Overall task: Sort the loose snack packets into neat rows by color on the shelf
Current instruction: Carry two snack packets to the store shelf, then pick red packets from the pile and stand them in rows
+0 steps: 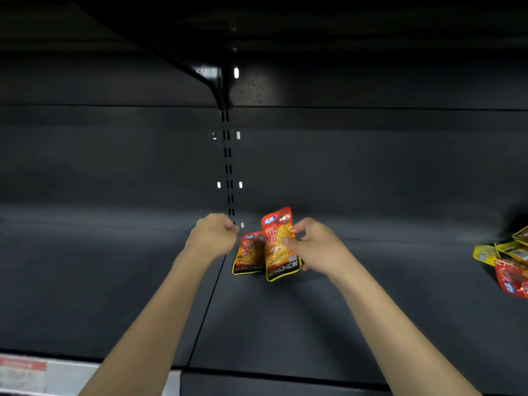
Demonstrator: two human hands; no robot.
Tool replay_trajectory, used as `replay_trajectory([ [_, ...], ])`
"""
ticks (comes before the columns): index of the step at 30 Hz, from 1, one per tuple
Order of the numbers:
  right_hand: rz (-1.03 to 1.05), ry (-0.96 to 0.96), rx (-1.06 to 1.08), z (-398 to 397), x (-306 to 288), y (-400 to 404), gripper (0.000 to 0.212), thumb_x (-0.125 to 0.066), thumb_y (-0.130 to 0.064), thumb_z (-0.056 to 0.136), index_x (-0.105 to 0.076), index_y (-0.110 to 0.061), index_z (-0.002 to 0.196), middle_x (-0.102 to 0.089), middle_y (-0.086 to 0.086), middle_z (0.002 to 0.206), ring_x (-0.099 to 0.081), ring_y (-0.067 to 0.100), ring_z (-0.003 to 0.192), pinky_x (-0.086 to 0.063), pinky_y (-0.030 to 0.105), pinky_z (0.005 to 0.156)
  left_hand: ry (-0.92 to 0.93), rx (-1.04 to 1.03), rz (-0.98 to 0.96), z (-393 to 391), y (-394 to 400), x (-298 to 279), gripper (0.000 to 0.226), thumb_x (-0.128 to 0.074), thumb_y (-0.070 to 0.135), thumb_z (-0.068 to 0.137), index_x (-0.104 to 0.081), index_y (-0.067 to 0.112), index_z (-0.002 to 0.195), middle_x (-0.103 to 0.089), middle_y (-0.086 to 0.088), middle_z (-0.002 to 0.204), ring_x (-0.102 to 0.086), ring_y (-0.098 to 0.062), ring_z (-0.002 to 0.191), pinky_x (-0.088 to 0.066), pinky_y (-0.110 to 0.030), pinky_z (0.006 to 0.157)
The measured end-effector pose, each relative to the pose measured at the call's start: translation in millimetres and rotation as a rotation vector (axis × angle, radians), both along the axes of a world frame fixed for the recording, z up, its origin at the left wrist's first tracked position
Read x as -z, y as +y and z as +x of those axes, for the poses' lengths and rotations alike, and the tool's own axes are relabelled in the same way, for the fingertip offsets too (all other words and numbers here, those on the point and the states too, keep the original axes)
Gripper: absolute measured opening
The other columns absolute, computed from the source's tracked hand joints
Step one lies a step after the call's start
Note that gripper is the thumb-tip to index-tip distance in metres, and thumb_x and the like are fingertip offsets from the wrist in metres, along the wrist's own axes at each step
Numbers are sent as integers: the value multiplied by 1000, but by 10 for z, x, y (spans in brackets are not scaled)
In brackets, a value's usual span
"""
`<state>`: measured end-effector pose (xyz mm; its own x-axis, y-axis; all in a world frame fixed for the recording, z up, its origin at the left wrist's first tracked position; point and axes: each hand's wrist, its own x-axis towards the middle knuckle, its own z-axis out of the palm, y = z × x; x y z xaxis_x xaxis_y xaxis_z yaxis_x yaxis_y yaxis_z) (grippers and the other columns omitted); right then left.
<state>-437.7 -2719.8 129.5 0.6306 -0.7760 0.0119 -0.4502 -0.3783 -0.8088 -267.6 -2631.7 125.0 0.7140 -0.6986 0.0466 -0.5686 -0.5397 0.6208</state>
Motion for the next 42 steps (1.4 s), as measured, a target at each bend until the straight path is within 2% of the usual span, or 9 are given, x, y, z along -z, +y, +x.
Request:
replay_trajectory([
  [3,46,-22,-21,203,16,68,15,-57,-19,91,-47,-13,100,-64,11,97,-56,10,52,-38,13,36,22,-3,-118,-43,251,-41,24,-48,25,95,-61,9,82,-68,-11,89,-59,-24,72,-48,-30,68],
  [9,277,-104,-22,494,152,163,17,-62,-10,89,-46,-13,91,-57,11,111,-66,22,83,-57,29,56,216,-74,-223,-219,666,111,24,-51,25,95,-62,12,79,-69,1,76,-57,-12,53,-48,-21,51],
  [14,233,-30,-22,562,219,224,16,-61,-8,88,-53,-2,100,-55,6,93,-65,24,80,-58,38,73,217,-111,-252,-286,727,249,23,-52,27,94,-65,13,81,-70,7,73,-63,-14,65,-46,-25,66],
  [17,14,130,-11,537,241,247,9,-60,-16,87,-59,-7,88,-56,5,78,-60,22,69,-51,29,60,208,-116,-271,-277,720,270,21,-53,28,94,-62,19,76,-70,9,72,-63,-17,70,-47,-27,72],
  [20,-119,246,8,549,310,220,27,-60,-21,88,-48,-14,65,-56,4,80,-54,18,67,-34,22,45,205,-109,-294,-283,715,286,22,-54,27,94,-59,25,72,-69,9,72,-63,-18,70,-48,-29,75],
  [28,-155,290,17,531,343,228,38,-63,-26,87,-39,-15,60,-53,3,77,-51,20,68,-30,23,44,212,-74,-288,-288,738,289,20,-53,28,95,-57,26,75,-69,8,76,-61,-16,71,-48,-28,78],
  [35,-172,251,54,366,204,269,31,-58,-37,90,-48,-18,68,-53,0,78,-54,22,78,-33,22,49,203,-22,-294,-323,715,265,22,-52,27,95,-56,27,73,-69,6,78,-63,-16,72,-48,-27,72],
  [38,-234,208,127,190,100,245,31,-55,-38,92,-61,-10,103,-60,6,106,-59,27,100,-46,26,74,188,9,-328,-355,625,250,22,-53,27,94,-60,23,73,-70,2,77,-60,-18,68,-47,-28,70],
  [42,-317,150,196,-132,81,188,29,-55,-38,91,-62,-18,112,-64,5,115,-57,26,110,-46,30,87,195,83,-346,-554,391,229,18,-56,29,92,-60,29,75,-71,2,81,-61,-20,72,-48,-29,72],
])
